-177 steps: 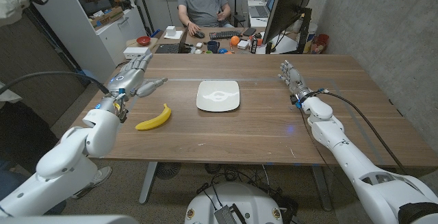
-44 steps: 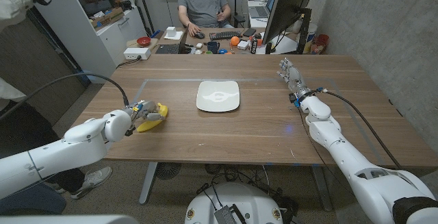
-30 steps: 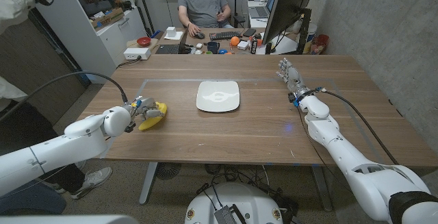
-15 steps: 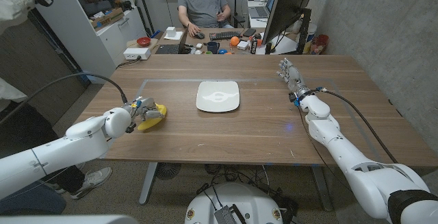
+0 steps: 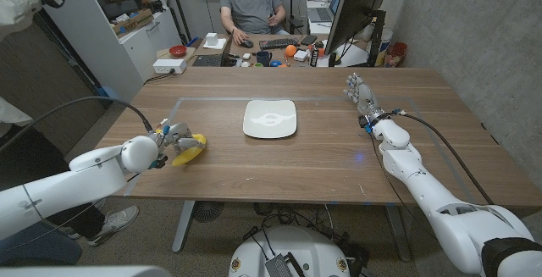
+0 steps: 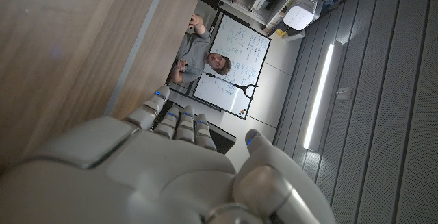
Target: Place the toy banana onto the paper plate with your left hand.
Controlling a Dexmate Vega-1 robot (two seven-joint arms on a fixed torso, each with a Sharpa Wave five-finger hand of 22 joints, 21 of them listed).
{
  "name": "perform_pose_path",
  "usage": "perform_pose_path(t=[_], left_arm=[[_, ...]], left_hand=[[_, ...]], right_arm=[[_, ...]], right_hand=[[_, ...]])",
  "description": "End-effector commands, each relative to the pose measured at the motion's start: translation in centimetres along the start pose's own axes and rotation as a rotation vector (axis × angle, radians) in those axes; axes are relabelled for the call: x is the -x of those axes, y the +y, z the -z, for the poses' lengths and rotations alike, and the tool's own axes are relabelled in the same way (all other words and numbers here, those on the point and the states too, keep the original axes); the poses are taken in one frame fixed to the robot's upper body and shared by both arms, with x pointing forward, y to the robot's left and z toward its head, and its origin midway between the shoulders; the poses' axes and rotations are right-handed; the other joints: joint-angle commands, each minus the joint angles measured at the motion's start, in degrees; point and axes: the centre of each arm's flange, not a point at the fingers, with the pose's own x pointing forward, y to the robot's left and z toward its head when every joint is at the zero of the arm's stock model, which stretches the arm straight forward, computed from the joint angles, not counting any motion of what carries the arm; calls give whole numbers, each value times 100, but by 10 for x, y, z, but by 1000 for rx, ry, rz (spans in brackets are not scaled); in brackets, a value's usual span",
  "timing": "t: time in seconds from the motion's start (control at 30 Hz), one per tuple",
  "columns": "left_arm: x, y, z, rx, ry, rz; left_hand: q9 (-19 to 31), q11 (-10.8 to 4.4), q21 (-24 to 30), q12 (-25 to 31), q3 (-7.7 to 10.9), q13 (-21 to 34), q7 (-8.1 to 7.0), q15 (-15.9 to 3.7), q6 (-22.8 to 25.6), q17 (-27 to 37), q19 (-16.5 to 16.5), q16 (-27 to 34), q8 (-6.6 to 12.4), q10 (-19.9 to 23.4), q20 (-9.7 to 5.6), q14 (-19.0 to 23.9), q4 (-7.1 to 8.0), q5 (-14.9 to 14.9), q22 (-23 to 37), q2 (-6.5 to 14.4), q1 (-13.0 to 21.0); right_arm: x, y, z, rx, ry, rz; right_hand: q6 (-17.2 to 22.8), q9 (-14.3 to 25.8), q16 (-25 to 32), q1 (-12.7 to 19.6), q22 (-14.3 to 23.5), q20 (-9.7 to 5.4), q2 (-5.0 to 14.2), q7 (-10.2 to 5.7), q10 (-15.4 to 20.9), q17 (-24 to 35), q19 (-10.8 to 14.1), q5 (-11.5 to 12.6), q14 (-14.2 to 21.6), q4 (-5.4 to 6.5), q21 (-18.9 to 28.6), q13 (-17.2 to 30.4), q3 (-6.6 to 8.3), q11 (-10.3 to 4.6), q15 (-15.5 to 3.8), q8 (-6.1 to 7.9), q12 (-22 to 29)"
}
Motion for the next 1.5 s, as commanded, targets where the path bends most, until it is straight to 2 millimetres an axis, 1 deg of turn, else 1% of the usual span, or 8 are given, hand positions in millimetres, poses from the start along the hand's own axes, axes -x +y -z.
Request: perform_pose_path(t=[0.03,0.3,0.4,0.7,1.03,1.2,1.5], left_arm=[[15,17,-4,5,-26,-82],[26,30,-10,-20,-36,-116],[34,40,-13,-22,-44,-150],[45,58,-20,-33,-51,-212],[48,67,-24,-50,-48,-221],[50,75,-28,-52,-54,-290],[44,78,-37,-86,-58,-331]], left_hand=[[23,-653,73,-20,58,1,10,-1918,87,1421,64,106,46,569,-101,4038,-6,43,6,1226,1316],[33,-665,105,-38,55,-10,11,-1914,134,1431,44,129,49,570,-101,4037,-2,38,4,1220,1361],[30,-690,120,-44,51,-15,12,-1913,144,1433,39,137,42,575,-107,4034,4,36,4,1218,1375],[38,-693,155,-54,39,-25,9,-1910,169,1466,9,185,31,600,-113,4058,19,30,2,1212,1408],[53,-753,201,-70,22,-32,6,-1904,197,1483,-18,211,21,612,-117,4040,43,26,-1,1210,1434],[60,-786,226,-78,10,-36,5,-1899,207,1487,-39,217,12,621,-119,4019,62,23,-4,1208,1438],[74,-874,259,-85,-8,-35,-3,-1896,223,1504,-81,233,-2,633,-113,4002,91,20,-9,1208,1438]], right_arm=[[2,1,-1,-7,1,1],[2,3,-2,-9,3,-1],[2,3,-1,-6,7,-5],[0,2,-1,-12,4,-4],[-3,1,-3,-6,0,-5],[-3,1,-2,-9,-5,-8],[-2,-2,-2,-9,-8,-4]], right_hand=[[3,32,12,48,27,-50,67,22,63,12,35,32,-3,-7,2,28,0,-8,-37,15,-5],[3,32,9,52,27,-49,67,24,63,12,35,33,-2,-10,0,29,-1,-4,-39,16,-7],[0,32,8,54,27,-54,66,24,61,12,36,33,-4,-11,0,29,-2,-3,-42,14,-8],[0,32,4,56,27,-54,64,26,53,12,34,33,-9,-12,-3,29,-5,-4,-34,14,-13],[-2,32,3,57,27,-55,60,31,53,12,36,33,-7,-13,-5,29,-9,-2,-36,14,-13],[-2,32,3,57,27,-52,59,33,54,13,35,33,-6,-13,-6,29,-11,0,-36,14,-13],[3,32,1,58,27,-54,58,39,57,13,34,33,-8,-14,-8,30,-14,0,-40,16,-13]])
